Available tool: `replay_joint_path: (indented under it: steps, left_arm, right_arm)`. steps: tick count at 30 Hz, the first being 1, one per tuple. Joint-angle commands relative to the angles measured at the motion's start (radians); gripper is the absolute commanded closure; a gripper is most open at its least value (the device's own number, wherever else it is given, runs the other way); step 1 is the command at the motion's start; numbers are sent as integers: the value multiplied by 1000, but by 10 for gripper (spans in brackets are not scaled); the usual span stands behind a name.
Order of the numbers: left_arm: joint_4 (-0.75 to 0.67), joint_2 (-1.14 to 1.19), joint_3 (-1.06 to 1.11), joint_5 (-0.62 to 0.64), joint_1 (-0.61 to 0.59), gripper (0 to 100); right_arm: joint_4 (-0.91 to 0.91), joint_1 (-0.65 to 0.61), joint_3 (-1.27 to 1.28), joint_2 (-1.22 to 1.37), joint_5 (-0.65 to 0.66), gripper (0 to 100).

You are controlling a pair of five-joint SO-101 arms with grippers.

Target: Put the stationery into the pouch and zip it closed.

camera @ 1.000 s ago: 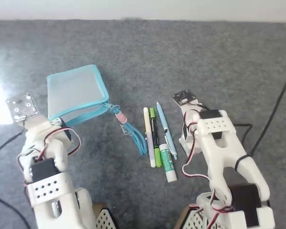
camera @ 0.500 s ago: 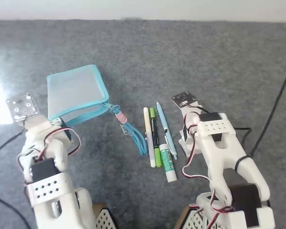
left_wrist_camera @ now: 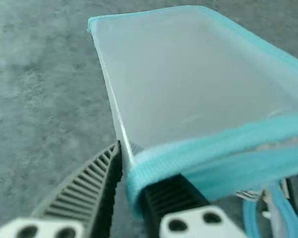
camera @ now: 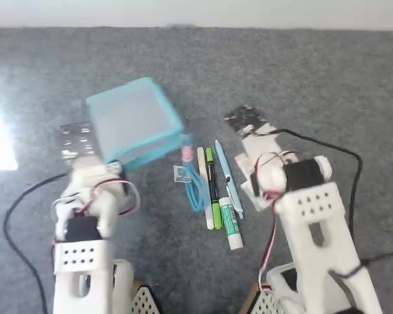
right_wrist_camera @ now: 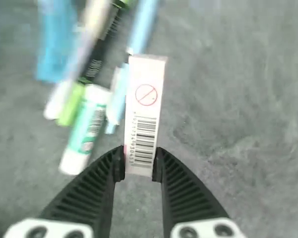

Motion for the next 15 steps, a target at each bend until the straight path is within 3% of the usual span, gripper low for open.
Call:
replay_joint_path:
  steps: [1, 15]
  left_arm:
    - [-32, -9, -8, -9, 201, 987]
    - [-87, -9, 30, -9, 221, 987]
  right_arm:
    - [54, -171, -104, -27, 8, 991]
    - [-15, -222, -152, 154, -35, 991]
